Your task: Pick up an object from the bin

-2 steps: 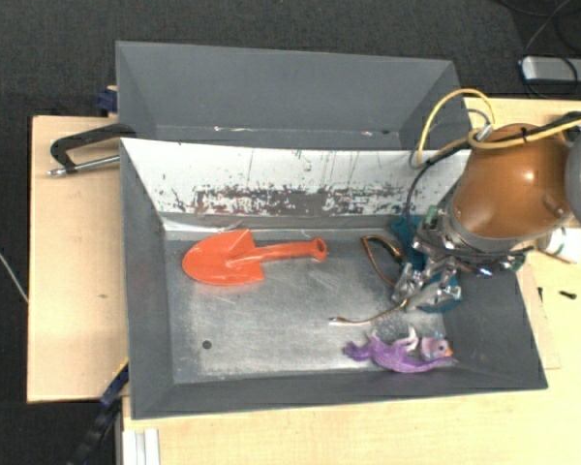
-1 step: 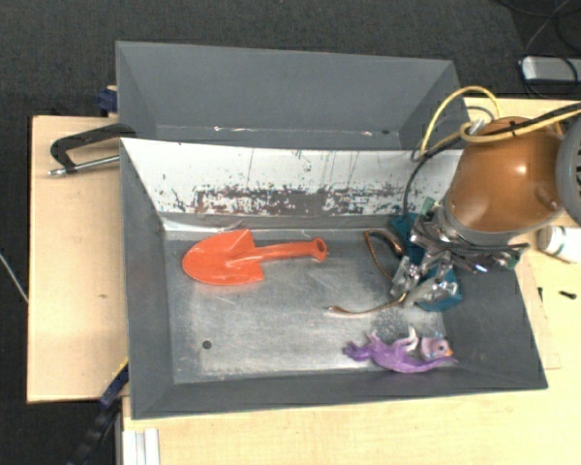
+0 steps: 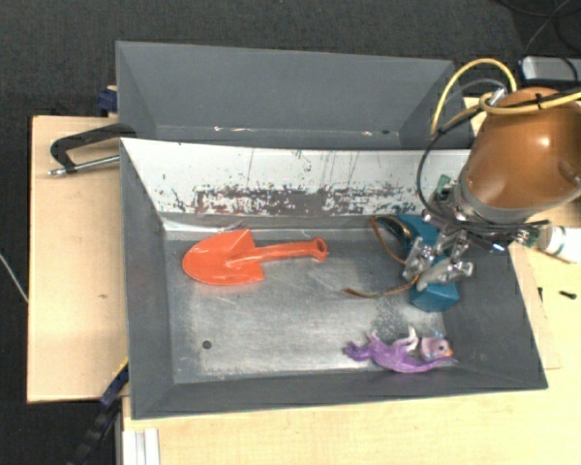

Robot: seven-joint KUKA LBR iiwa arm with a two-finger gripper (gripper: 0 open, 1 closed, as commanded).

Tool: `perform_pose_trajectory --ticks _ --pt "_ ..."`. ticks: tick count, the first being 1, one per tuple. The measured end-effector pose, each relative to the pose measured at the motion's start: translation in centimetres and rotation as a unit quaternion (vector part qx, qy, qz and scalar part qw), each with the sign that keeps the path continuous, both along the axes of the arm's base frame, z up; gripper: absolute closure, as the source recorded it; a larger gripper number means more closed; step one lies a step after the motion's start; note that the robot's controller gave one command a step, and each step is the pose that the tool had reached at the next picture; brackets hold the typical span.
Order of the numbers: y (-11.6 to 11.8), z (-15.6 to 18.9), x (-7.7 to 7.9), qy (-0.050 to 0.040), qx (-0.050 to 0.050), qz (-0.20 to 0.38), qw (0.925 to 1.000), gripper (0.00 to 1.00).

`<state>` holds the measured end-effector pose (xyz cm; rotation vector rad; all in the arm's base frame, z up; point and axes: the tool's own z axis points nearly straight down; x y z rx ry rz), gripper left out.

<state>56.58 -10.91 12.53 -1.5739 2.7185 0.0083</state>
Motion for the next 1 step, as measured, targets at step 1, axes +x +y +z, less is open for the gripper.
perform_pose_trajectory --ticks 1 --pt "0.2 3.39 -0.09 -0.0066 -0.002 0.006 1.0 1.0"
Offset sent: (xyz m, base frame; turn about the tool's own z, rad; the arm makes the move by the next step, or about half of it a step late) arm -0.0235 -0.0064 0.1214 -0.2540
